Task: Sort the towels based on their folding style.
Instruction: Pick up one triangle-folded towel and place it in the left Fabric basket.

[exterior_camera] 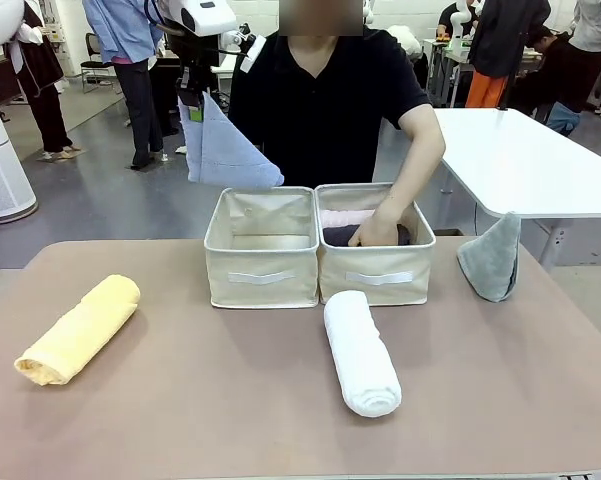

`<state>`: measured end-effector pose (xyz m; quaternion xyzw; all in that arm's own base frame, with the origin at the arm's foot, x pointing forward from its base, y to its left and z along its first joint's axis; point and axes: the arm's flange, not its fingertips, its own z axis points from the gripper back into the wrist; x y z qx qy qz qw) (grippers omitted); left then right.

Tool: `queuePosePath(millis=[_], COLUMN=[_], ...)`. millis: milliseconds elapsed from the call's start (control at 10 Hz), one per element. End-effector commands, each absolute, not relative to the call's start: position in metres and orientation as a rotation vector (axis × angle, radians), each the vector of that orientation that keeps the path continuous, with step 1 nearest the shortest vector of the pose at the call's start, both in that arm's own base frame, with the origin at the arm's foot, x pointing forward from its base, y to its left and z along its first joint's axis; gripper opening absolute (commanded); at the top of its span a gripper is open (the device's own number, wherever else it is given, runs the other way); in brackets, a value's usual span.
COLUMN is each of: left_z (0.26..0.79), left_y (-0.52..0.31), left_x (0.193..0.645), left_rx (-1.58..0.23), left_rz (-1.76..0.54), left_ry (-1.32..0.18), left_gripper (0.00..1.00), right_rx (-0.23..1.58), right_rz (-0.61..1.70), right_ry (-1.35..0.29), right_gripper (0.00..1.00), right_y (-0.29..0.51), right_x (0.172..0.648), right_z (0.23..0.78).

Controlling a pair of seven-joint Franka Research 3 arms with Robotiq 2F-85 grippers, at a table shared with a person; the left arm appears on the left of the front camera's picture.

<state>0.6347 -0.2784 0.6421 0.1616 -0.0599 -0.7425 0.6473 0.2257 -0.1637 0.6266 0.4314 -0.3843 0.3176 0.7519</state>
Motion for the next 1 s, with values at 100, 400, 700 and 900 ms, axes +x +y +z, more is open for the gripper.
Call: queuePosePath(millis=[100,400,700,900], left_z=[0.652,0.625,0.591,0.573], left_y=[-0.301,-0.313,-0.310,-0.307], left_x=[0.675,0.679,0.675,0.672], left_rx=[0.338,0.285,0.248,0.244], left_rz=[-1.721,-1.734,-1.732,-1.709], left_ry=[-0.146,-0.166,-0.152,-0.163], left_gripper=[0.17,0.17,0.17,0.17], right_rx=[0.956,0.956,0.956,0.956], right_rz=[0.708,0.708,0.708,0.708], right_ry=[-0.844,-0.844,-0.844,-0.844], right_gripper=[1.00,1.00,1.00,1.00], right_y=[-0.164,-0.164,-0.164,-0.164], right_x=[0.227,0.227,0.227,0.227], right_z=[0.627,0.627,0.627,0.627])
